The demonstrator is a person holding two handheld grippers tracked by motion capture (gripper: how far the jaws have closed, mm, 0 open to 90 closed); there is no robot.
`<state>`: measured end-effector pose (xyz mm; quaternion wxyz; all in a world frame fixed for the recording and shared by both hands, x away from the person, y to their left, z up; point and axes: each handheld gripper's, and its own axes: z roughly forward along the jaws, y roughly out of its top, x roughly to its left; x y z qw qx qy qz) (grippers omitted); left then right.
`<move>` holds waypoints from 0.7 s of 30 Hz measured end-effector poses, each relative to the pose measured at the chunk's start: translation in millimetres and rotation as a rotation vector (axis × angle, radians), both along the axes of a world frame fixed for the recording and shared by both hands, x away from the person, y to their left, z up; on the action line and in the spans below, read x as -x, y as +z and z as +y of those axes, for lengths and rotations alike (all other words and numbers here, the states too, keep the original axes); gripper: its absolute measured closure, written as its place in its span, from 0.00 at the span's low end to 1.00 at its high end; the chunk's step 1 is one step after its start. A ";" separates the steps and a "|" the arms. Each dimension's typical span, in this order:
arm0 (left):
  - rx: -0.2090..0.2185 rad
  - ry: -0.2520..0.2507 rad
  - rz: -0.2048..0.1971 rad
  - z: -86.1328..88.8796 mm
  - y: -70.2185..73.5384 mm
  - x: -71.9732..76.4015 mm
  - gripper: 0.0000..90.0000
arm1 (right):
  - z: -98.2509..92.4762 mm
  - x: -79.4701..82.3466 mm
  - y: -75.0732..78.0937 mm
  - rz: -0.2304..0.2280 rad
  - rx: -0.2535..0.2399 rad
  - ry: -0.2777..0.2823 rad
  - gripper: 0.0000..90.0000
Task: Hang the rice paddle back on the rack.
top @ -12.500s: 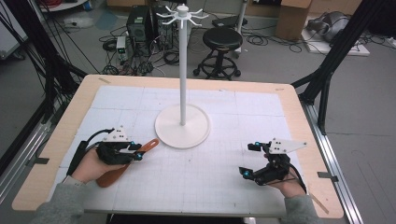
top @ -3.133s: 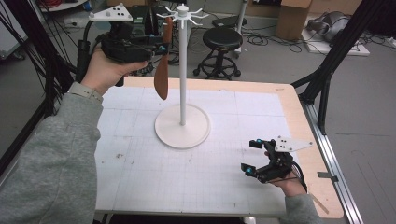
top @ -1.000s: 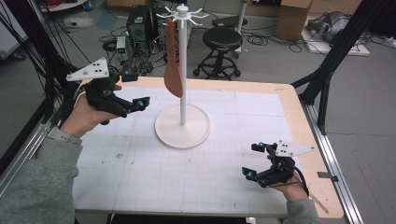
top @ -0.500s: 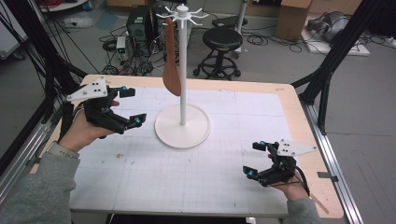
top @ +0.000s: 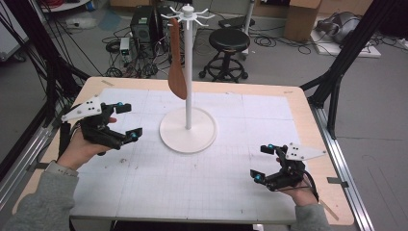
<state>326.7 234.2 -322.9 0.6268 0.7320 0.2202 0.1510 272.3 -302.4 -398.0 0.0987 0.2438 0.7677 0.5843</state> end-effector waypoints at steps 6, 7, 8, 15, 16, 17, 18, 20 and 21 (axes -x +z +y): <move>-0.003 0.018 0.004 6.3 -11.8 3.6 0.02 | -0.2 -0.1 0.8 -0.007 -0.007 -0.010 0.01; -0.013 0.020 0.006 6.1 -13.4 4.3 0.02 | -0.6 -0.3 1.1 -0.013 -0.010 -0.012 0.01; -0.021 0.018 0.005 5.4 -15.8 5.3 0.02 | -0.9 -0.1 1.2 -0.012 -0.009 -0.014 0.01; -0.058 0.003 0.007 -0.4 -32.4 11.0 0.02 | -2.8 1.0 3.3 -0.042 -0.027 -0.029 0.01; -0.058 0.000 0.004 -0.3 -33.9 11.5 0.02 | -3.3 1.4 3.9 -0.047 -0.032 -0.032 0.01; -0.054 0.001 0.004 0.0 -35.2 12.3 0.02 | -4.1 1.3 4.3 -0.057 -0.035 -0.036 0.01; -0.057 0.003 0.002 1.0 -36.1 12.9 0.02 | -4.6 2.0 4.9 -0.058 -0.041 -0.036 0.01; -0.060 0.010 0.001 3.1 -37.0 14.1 0.02 | -6.1 2.6 6.1 -0.067 -0.057 -0.043 0.01; -0.061 0.011 0.003 4.1 -36.8 14.7 0.02 | -6.8 2.8 6.6 -0.076 -0.067 -0.045 0.01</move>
